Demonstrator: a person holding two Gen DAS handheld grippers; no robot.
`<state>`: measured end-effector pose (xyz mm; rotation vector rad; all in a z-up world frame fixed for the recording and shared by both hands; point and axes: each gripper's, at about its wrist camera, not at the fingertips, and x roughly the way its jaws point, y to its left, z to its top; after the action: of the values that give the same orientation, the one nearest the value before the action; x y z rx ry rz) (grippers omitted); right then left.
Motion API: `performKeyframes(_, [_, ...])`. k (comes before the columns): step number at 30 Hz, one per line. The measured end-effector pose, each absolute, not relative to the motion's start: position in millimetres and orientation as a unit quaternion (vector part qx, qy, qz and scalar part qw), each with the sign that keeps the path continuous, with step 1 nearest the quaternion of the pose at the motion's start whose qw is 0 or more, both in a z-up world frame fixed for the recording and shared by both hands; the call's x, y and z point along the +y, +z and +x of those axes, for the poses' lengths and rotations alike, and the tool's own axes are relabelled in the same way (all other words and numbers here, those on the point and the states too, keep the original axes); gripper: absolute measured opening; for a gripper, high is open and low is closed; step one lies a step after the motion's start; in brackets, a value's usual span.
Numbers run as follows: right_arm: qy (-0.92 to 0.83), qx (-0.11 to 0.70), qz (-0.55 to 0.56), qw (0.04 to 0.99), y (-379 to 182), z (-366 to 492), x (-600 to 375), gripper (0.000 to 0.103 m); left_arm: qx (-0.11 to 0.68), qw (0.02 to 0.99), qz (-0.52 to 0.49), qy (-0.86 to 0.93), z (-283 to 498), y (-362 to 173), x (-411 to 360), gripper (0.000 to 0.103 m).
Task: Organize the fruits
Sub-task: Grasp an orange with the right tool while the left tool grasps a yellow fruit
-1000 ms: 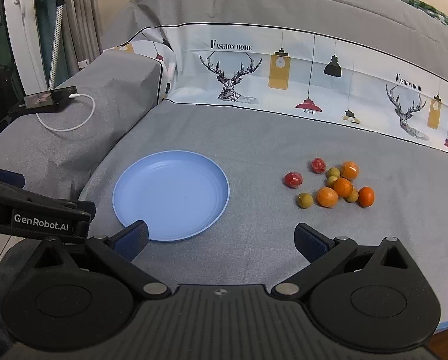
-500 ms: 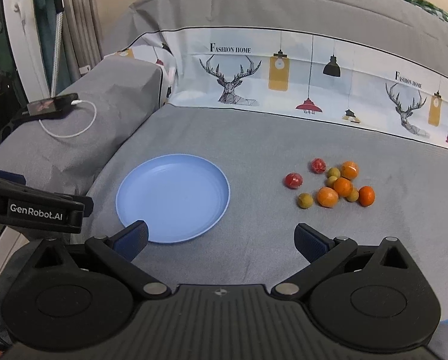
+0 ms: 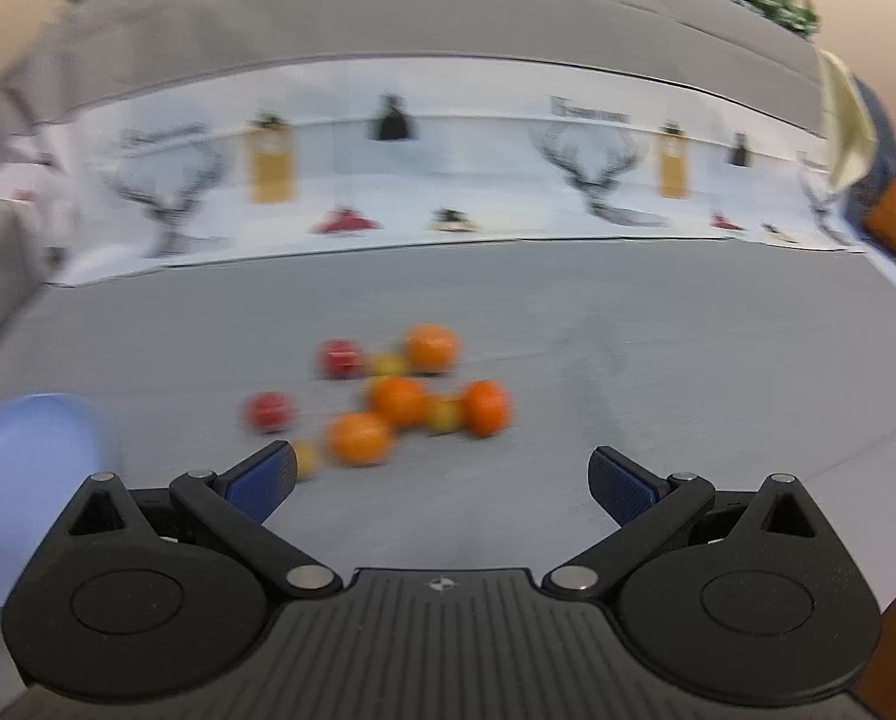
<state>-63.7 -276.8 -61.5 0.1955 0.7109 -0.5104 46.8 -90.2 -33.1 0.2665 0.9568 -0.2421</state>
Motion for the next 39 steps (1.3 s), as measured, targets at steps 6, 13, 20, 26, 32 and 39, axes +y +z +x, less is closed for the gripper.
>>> performKeyframes(6, [-0.271, 0.367, 0.108, 0.883, -108.4, -27.0, -327.7, 0.102, 0.471, 0.856, 0.159, -0.145, 71.0, -71.0, -142.6, 0.103])
performKeyframes(13, [-0.281, 0.393, 0.1, 0.87, -154.2, 5.7, -358.4, 0.102, 0.486, 0.833, 0.192, -0.181, 93.2, -118.9, -202.9, 0.103])
performKeyframes(20, [-0.279, 0.373, 0.076, 0.882, -168.9, 21.7, -369.2, 0.088, 0.493, 0.819, 0.202, -0.213, 109.3, -143.7, -249.9, 0.103])
performKeyframes(26, [-0.25, 0.359, 0.102, 0.894, -167.5, 18.4, -376.0, 0.073, 0.472, 0.825, 0.192, -0.244, 112.2, -141.7, -266.1, 0.096])
performKeyframes(32, [-0.238, 0.344, 0.104, 0.902, -171.0, 23.7, -378.7, 0.062, 0.492, 0.814, 0.175, -0.256, 114.0, -144.8, -269.2, 0.031])
performKeyframes(39, [-0.255, 0.318, 0.128, 0.904, -167.4, 15.9, -390.4, 0.036, 0.45, 0.838, 0.183, -0.249, 101.3, -127.4, -260.9, 0.03])
